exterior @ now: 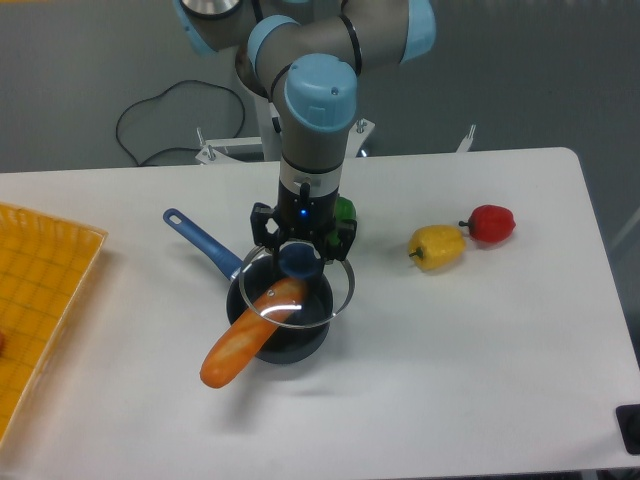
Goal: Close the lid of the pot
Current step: 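Move the held lid over the saucepan and lower it, then lower the lid onto the saucepan rim over the baguette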
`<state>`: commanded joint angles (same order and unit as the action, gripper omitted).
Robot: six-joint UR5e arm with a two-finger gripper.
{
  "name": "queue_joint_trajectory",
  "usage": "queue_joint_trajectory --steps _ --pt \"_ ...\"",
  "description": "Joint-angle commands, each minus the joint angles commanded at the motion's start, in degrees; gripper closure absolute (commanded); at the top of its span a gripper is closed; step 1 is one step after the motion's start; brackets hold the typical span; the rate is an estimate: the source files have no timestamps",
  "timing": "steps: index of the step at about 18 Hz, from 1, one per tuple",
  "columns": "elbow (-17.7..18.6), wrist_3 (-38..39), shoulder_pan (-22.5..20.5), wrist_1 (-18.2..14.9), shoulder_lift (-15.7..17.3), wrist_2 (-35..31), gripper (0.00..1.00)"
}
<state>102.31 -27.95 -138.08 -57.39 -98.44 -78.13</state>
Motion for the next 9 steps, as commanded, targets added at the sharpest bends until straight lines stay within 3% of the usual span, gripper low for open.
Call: queue_joint_trajectory --steps 9 --pt "0.70 0.00 0.18 1.85 -1.41 0.09 0.60"
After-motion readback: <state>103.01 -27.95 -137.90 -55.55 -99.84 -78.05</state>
